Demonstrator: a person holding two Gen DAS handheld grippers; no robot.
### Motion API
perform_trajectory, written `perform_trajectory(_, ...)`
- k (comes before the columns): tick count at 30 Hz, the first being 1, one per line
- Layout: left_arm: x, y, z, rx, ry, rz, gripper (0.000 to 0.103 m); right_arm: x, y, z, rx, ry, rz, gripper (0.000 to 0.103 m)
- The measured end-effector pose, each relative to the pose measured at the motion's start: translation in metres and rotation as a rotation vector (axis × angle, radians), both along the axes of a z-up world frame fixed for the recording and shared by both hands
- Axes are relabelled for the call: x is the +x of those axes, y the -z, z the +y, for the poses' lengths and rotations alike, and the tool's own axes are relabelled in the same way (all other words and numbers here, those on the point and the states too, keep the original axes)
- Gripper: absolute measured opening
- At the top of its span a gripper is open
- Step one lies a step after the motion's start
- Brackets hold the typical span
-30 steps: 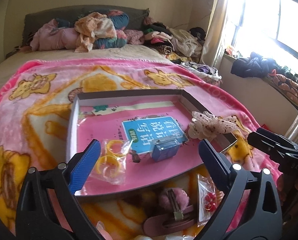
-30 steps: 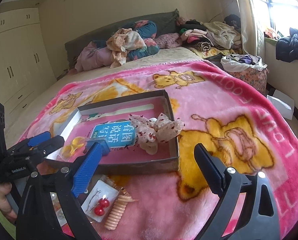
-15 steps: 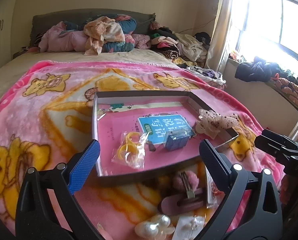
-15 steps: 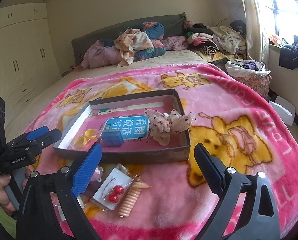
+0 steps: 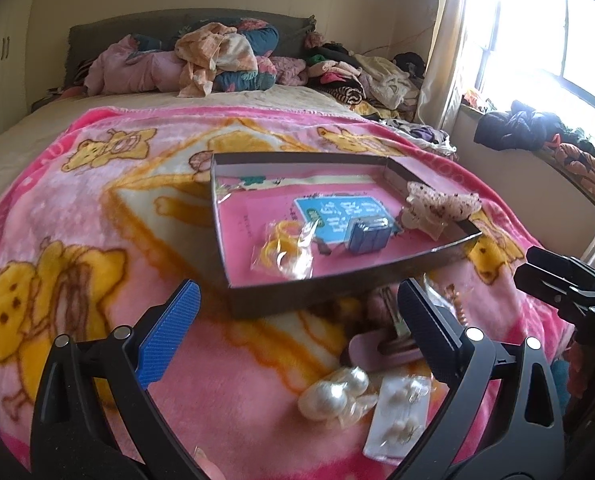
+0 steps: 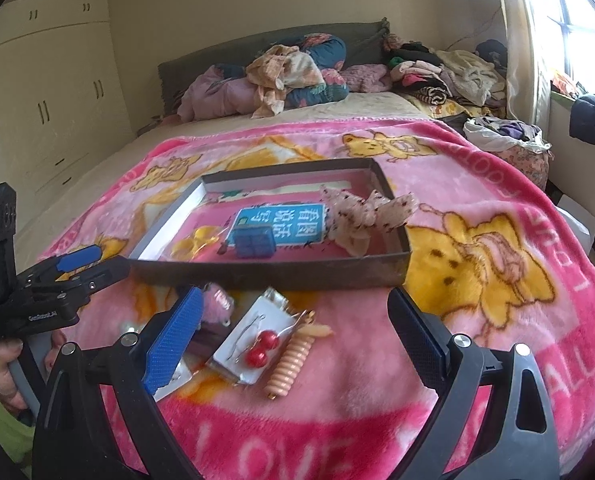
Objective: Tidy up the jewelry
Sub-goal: 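Withdraw both tools toward the remaining earrings and hair tie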
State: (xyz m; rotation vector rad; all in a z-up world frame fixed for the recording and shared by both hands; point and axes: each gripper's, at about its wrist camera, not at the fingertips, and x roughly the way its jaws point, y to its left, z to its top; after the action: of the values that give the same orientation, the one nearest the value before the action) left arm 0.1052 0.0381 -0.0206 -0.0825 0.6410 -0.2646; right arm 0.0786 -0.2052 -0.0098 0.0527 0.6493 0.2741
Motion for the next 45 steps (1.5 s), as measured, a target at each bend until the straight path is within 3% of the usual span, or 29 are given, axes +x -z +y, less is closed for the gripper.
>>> perform_trajectory(24, -0.028, 0.023, 0.018, 0.021, 0.037, 0.032, 0.091, -0.005, 0.026, 0.034, -0.016, -0.070, 0.077, 0.090)
perform_trajectory(33, -0.032, 0.033, 0.009, 0.023, 0.097, 0.062, 0.091, 0.005, 0.041, 0.039, 0.002, -0.081, 0.129, 0.074)
perform_trajectory(40, -0.034, 0.039, 0.000, 0.022, 0.134, 0.073, 0.090, 0.010, 0.045, 0.039, 0.025, -0.076, 0.146, 0.071)
perform_trajectory(45, -0.033, 0.043, -0.005, 0.024, 0.150, 0.082, 0.090, 0.015, 0.050, 0.040, 0.032, -0.078, 0.165, 0.062)
